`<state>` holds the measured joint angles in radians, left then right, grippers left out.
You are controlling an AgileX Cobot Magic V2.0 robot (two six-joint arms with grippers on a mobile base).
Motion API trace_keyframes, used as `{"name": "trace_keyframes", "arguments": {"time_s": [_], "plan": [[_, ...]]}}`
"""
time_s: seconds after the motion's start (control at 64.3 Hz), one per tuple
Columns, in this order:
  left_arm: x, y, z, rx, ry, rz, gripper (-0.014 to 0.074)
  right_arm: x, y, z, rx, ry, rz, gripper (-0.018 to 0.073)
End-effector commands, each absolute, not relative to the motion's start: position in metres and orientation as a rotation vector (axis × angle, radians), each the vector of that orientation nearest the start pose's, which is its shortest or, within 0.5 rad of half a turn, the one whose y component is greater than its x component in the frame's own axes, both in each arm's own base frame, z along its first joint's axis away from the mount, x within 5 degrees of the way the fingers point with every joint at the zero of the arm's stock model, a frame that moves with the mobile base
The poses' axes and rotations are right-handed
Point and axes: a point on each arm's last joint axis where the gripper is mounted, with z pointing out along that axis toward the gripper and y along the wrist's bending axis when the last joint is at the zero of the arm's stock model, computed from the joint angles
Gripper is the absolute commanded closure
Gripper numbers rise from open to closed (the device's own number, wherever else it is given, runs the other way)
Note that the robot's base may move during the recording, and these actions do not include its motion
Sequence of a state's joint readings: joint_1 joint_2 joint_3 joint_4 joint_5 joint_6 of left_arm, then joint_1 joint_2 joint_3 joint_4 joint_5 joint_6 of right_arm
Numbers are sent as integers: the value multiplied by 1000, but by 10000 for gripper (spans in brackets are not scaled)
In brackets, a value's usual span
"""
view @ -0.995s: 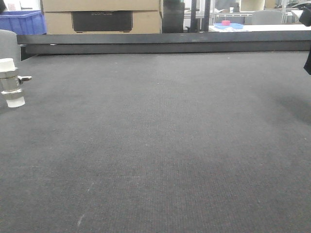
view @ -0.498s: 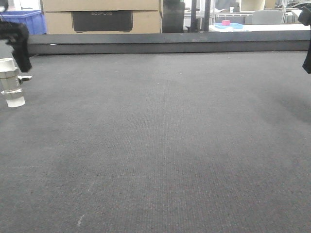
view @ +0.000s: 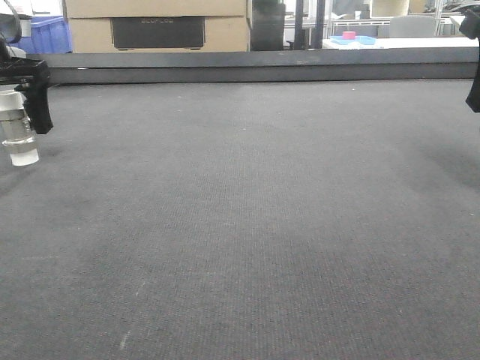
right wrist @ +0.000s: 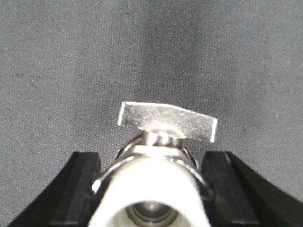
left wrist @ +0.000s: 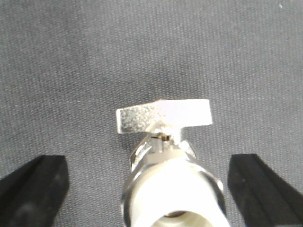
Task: Place valve from conveyor to right shelf box
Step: 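Lower the left gripper onto the other chrome valve, close, and lift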
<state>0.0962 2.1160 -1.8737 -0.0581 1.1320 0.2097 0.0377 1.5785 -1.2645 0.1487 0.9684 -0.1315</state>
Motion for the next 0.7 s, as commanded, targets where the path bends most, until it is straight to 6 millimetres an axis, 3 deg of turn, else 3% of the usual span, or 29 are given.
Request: {"name": "trace_keyframes", "arguments": {"time_s": [0.0,0.093,0.233,0.389,0.684], "plan": [[457,36,243,126,2827,-32,148,322,22,295,-156,2693,151,711],[457,36,243,125,2825,-32,332,322,22,295,-156,2693,151,711],[455,36,242,128,2851,-38,711,322,22,296,-156,2691,151,711],[446,32,260,138,2857,-45,708,322,22,297,-156,2684,150,711],[410,7,318,146,2774,-15,708,310,22,301,-157,2683,151,711]]}}
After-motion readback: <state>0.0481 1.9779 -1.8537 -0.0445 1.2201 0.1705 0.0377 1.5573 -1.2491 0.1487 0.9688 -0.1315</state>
